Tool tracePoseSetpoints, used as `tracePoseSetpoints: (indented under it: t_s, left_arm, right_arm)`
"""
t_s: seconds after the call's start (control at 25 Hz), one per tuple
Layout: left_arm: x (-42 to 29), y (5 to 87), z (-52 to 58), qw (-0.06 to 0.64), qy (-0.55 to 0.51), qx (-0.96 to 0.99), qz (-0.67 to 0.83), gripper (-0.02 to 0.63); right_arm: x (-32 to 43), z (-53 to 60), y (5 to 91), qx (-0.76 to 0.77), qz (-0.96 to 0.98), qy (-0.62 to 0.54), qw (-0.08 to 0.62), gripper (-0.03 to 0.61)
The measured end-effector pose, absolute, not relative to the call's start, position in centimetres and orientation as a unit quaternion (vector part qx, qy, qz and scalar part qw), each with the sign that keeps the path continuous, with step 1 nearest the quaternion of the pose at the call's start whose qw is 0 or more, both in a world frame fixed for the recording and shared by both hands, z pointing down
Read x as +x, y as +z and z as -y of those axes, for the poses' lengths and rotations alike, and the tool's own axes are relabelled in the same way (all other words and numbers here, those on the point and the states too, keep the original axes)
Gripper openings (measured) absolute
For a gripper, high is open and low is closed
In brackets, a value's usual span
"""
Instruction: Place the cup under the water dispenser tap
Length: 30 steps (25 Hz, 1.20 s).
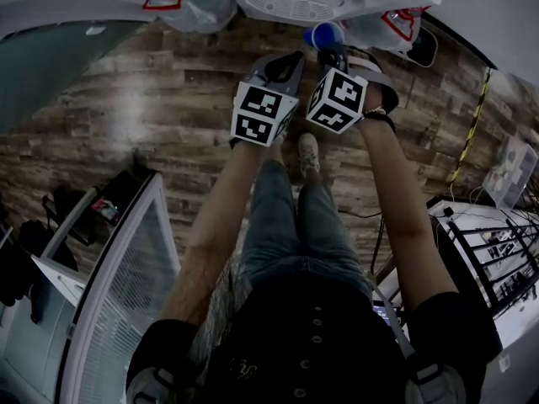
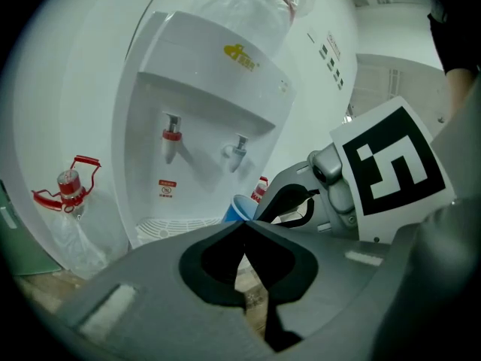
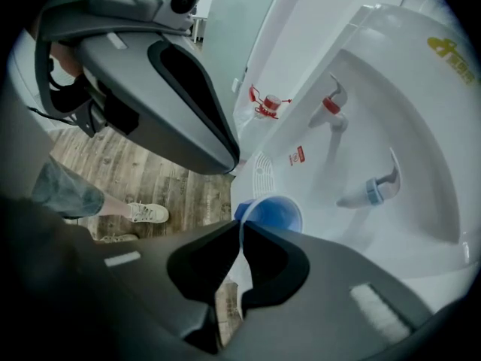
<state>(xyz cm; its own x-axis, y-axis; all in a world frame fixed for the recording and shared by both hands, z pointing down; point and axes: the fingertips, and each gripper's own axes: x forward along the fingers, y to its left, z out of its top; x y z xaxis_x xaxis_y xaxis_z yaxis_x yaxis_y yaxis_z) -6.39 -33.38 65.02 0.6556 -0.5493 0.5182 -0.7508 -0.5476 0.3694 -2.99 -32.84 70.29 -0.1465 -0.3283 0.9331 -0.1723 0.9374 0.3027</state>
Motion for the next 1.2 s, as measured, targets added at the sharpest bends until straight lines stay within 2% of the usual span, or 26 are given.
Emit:
tracePoseSetpoints:
  t_s: [1.2]
  left_arm:
    - [-6.2, 69.6, 39.8, 0.302, 0.152, 0.865, 0.370, -0.002]
  right_arm:
    - [-2.2, 39.5, 75.7, 0.176, 0.720, -0.075, 0.667, 0.018]
